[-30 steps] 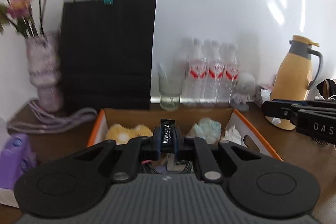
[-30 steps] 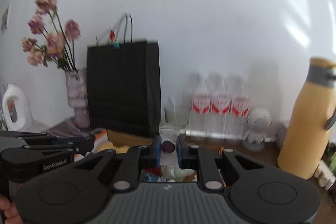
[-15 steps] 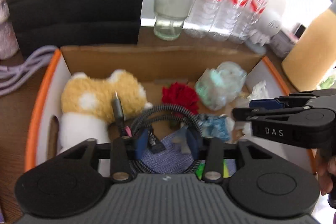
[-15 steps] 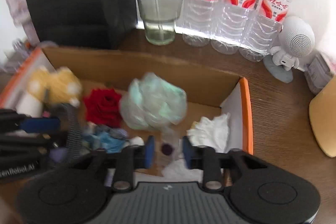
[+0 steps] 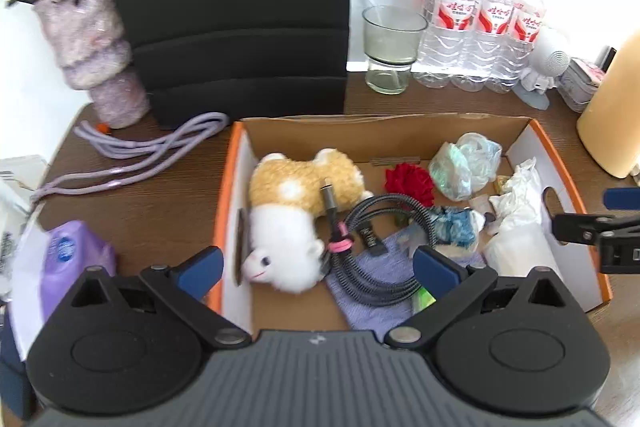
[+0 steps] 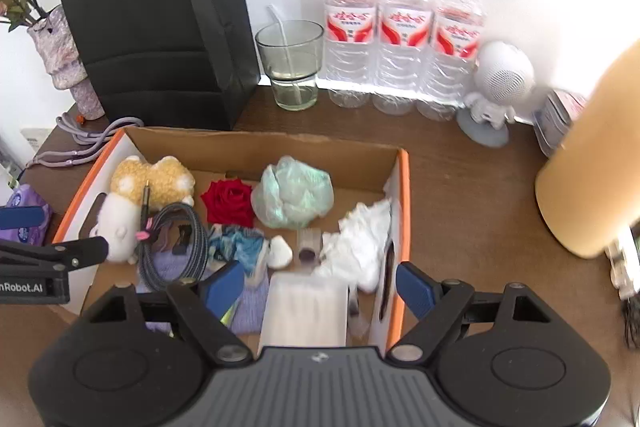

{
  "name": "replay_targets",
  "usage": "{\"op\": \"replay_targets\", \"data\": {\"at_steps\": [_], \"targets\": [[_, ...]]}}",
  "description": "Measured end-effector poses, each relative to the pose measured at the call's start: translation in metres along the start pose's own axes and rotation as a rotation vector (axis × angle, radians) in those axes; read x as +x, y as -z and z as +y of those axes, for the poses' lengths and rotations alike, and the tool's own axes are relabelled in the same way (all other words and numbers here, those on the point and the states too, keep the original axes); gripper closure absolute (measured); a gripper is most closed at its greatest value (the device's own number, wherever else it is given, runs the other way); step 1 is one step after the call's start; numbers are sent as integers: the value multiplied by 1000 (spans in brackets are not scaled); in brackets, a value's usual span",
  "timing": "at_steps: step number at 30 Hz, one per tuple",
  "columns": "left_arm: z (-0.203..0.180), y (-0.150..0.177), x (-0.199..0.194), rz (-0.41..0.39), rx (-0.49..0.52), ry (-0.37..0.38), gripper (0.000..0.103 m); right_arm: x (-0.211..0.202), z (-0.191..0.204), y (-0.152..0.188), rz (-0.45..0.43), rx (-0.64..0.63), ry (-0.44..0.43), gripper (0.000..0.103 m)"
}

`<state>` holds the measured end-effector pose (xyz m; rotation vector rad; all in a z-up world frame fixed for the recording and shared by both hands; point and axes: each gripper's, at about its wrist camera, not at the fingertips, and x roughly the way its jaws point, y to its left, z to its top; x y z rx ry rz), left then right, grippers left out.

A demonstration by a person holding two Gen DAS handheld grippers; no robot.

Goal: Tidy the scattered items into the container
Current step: 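Move both tools back toward the white caps on the desk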

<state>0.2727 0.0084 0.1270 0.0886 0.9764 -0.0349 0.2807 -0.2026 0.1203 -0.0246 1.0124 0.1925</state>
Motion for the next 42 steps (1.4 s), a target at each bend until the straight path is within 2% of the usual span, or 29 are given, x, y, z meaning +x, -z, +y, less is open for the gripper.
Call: {"op": "replay_targets", "data": {"at_steps": [3,6,7,8,10,11,12,15,19,22,25,30,32,34,37,42], "targets": [[-4,11,-14,-39,17,-42,0,-13,3,12,-27,18,-11,20],[-8,33,-32,-189,2,-68,0,-31,11,32,-149,20,-18,19],[-10,45,-40,-274,0,-62,0,-39,14,42,-225,20,-16,19],[-13,58,-47,-367,18,-56,0,-48,16,56,-337,22,-9,19],[-21,92,-61,-595,33,-93,0,-62,20,94,-591,4,15,18],[-24,108,-65,-674,32,-98,0,-65,22,113,-682,-15,19,13],[-25,119,-68,-708,25,-78,0,-65,24,126,-721,-32,18,13],[-26,135,-71,-722,-7,-28,0,-59,31,142,-712,-55,14,13],[-28,143,-75,-697,3,-55,0,-59,37,149,-698,-47,14,14],[-25,169,-83,-671,-7,-62,0,-65,37,167,-683,-26,11,14],[-22,215,-94,-668,-36,-36,0,-73,43,209,-673,-27,8,14],[-30,289,-114,-629,-41,-41,0,-85,58,290,-623,-10,41,14],[-30,316,-125,-629,-41,-11,0,-95,62,320,-610,-20,16,14],[-33,333,-130,-596,-27,18,0,-105,67,345,-603,-50,12,14],[-37,350,-137,-577,-11,35,0,-115,68,368,-574,-44,-5,16],[-42,348,-139,-569,20,46,0,-118,71,382,-558,-120,-25,32]]}}
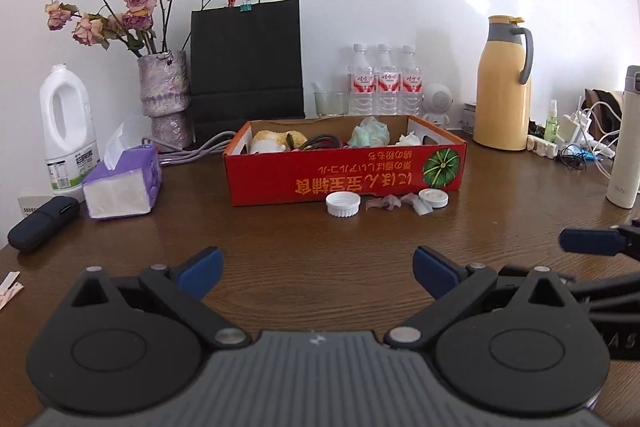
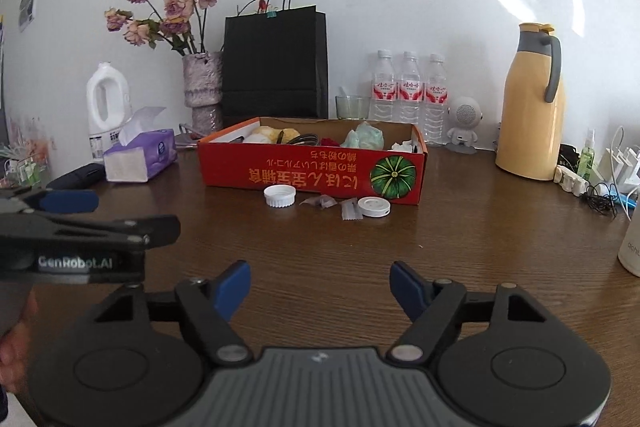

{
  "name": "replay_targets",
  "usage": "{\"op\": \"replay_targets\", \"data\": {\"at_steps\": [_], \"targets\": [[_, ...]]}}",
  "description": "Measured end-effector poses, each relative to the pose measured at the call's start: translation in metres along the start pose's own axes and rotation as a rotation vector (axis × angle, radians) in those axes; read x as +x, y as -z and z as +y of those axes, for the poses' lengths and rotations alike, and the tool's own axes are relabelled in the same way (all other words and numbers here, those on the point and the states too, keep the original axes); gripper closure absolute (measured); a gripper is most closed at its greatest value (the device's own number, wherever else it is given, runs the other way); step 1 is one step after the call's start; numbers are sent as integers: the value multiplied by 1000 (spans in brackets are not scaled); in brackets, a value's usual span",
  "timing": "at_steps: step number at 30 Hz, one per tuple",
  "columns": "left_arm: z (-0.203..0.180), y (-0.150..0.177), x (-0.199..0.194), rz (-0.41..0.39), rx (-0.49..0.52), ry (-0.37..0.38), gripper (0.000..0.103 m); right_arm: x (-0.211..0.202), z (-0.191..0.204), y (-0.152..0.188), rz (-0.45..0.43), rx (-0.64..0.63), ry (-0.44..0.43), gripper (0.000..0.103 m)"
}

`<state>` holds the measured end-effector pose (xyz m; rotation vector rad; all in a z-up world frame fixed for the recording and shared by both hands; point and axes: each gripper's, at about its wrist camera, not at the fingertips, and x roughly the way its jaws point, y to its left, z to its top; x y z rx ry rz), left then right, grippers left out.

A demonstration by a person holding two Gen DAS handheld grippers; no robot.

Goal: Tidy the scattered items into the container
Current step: 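Move both tools back toward the white caps on the desk, then grasp the large white bottle cap with the left tool while the right tool grasps a clear bag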

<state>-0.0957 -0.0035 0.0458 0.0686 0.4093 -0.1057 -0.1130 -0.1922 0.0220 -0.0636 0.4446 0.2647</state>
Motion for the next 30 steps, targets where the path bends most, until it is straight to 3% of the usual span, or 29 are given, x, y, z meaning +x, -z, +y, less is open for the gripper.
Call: {"op": "replay_targets", "data": {"at_steps": [2,5,7,10,14,17,19,24,28,30], "targets": [[2,-1,17,61,-1,11,1,15,-5,-5,24,-41,27,52],[11,-14,50,117,-34,62,13,48,-23,-21,75,-27,29,74],[14,-28,79,126,-14,98,19,80,-29,-36,124,-52,9,74],[13,-49,120,132,66,87,21,123,-24,-57,129,-160,18,74],[11,-64,165,162,85,180,22,169,-20,-78,142,-228,-101,76],[14,-64,191,205,63,216,26,192,-16,-83,181,-358,-164,79],[17,-60,205,239,34,235,38,202,-18,-85,205,-395,-227,79],[19,-54,219,272,31,243,62,226,-13,-87,265,-428,-316,78],[25,-55,214,261,6,232,62,232,-16,-88,256,-378,-348,79],[29,-56,205,239,-8,218,62,229,-16,-85,245,-355,-359,84]]}}
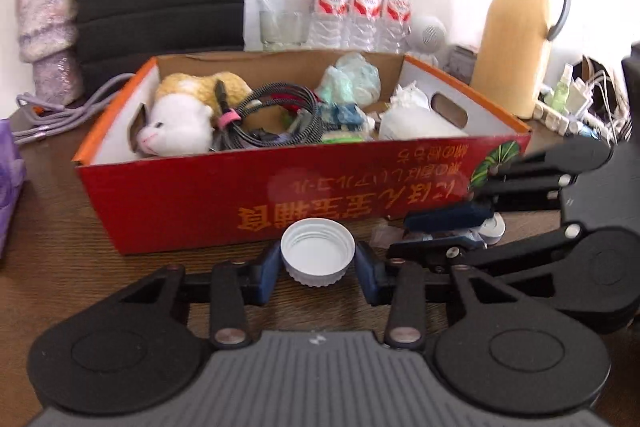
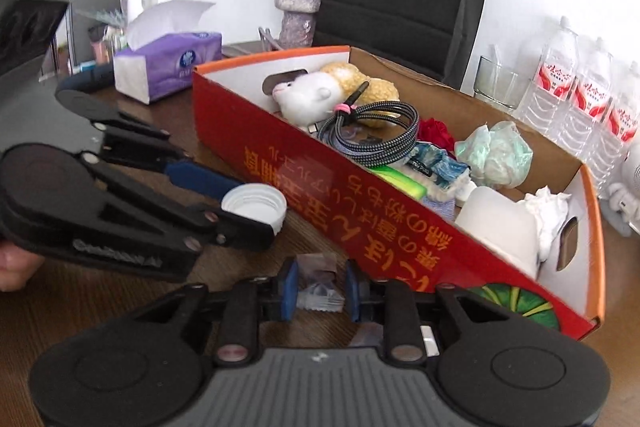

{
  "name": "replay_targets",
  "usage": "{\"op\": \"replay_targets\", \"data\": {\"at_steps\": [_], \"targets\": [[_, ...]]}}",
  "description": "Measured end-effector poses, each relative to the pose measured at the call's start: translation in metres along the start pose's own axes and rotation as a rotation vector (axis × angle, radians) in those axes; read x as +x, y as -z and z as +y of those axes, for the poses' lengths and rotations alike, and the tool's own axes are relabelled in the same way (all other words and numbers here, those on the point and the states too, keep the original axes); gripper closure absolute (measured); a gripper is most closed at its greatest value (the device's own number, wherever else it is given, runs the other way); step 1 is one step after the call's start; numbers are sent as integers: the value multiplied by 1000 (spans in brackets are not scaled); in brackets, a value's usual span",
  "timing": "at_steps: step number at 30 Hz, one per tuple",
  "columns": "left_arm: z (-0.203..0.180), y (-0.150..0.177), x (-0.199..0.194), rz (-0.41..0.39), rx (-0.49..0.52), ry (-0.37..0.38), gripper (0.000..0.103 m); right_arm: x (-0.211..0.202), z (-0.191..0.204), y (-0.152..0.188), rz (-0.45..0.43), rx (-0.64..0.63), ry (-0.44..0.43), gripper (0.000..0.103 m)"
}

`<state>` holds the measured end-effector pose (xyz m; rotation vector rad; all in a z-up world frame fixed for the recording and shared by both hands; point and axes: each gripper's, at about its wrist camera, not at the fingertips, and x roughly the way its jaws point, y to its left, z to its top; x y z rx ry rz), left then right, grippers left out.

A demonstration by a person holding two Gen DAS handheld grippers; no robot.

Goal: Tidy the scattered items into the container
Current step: 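Grasp the large white bottle cap with the left tool while the right tool grasps a clear bag, then carry the white cap and clear bag into the box and open both tools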

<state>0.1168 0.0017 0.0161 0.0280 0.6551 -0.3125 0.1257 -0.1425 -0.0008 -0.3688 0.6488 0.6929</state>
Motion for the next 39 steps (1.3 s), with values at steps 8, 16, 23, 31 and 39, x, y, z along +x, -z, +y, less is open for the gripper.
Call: {"op": "replay_targets", "data": {"at_steps": [8,16,23,31,39], "targets": [[-9,24,-71,-132,-76,-138,62,-60,40,4,-136,28,143,85],[-33,57,-130,-261,-58,-250,62,-125,69,41,-288,366,346,85],[-56,85,-174,-332,-58,-249,62,-156,94,73,-349,433,362,84],[-72,103,-202,-359,-34,-240,62,-191,131,96,-445,405,373,84],[-67,78,-193,-361,-32,-192,62,-203,105,85,-472,423,408,84]]}}
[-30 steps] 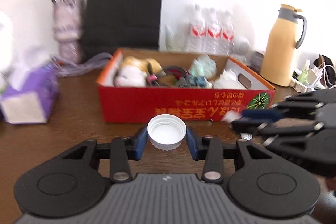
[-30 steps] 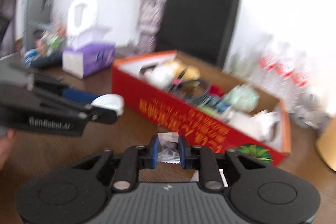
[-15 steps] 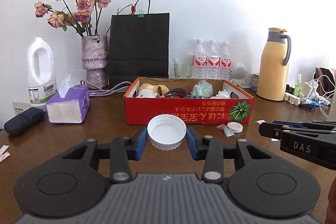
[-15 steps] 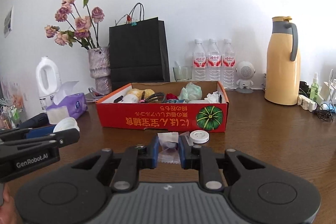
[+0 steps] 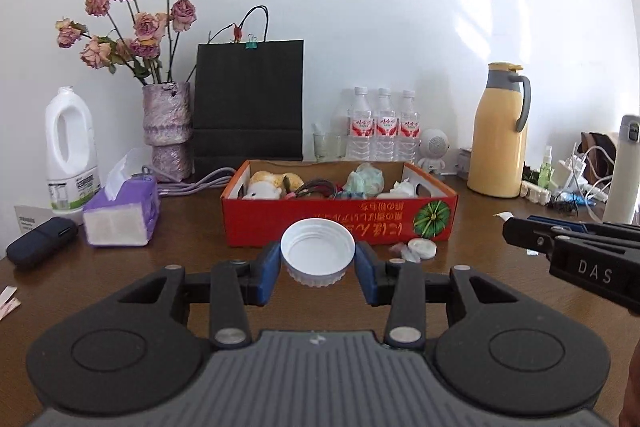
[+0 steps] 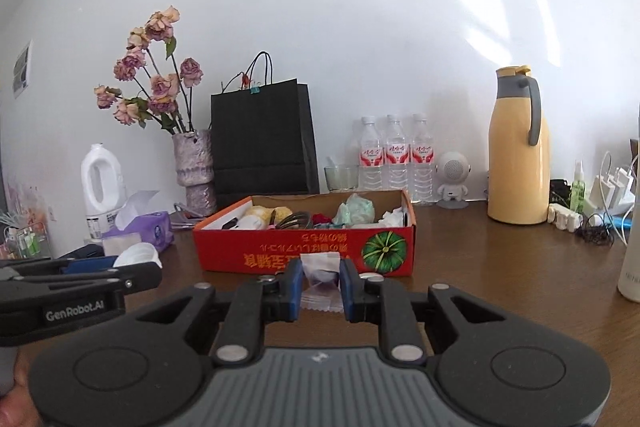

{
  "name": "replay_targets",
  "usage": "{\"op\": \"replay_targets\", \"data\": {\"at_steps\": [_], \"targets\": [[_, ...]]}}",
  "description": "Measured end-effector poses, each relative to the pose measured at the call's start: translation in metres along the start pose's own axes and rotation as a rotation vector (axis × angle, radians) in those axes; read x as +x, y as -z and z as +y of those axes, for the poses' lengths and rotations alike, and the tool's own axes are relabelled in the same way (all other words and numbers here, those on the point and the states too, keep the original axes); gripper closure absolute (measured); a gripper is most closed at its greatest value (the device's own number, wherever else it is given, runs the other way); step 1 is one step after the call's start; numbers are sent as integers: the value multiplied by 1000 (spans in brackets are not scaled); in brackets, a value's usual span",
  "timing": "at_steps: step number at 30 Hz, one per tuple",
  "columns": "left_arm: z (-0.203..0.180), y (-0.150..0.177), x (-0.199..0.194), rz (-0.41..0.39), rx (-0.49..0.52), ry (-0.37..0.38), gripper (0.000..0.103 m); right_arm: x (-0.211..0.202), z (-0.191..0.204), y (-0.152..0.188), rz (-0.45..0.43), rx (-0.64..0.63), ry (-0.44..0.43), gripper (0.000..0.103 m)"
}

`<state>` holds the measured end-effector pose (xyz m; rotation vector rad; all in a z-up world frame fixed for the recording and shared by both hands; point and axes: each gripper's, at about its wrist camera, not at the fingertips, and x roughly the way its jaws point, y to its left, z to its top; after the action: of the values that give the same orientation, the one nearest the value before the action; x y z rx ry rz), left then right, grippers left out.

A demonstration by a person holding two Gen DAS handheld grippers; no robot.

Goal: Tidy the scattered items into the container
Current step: 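Carry the white cap and clear bag into the box and open both tools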

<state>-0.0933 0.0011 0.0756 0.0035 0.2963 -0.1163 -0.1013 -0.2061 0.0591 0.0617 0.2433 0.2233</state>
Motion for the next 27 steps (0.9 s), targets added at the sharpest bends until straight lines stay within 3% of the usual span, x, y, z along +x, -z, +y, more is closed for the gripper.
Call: {"op": "replay_targets", "data": {"at_steps": [3,7,9,11,14,18,21,24,27], "targets": [[11,-30,36,9,-43,39,62,27,-17,-31,-17,15,2,84],[11,-82,114,23,-4,114,62,90,-39,-80,-10,6,-12,84],[8,-103,165,79,-20,162,62,135,-49,-100,44,17,-27,84],[5,-118,219,151,-26,123,62,185,-59,-112,131,41,-42,84],[8,-133,286,226,-35,136,62,253,-71,-117,275,95,-28,84],[23,-143,358,336,-60,122,62,321,-73,-118,387,65,17,84],[24,-141,397,426,-60,135,62,358,-71,-116,447,-4,64,84],[20,-132,412,450,-19,101,45,382,-67,-110,487,-49,88,83],[24,-129,412,445,-18,115,38,394,-69,-106,505,-31,100,73]]}}
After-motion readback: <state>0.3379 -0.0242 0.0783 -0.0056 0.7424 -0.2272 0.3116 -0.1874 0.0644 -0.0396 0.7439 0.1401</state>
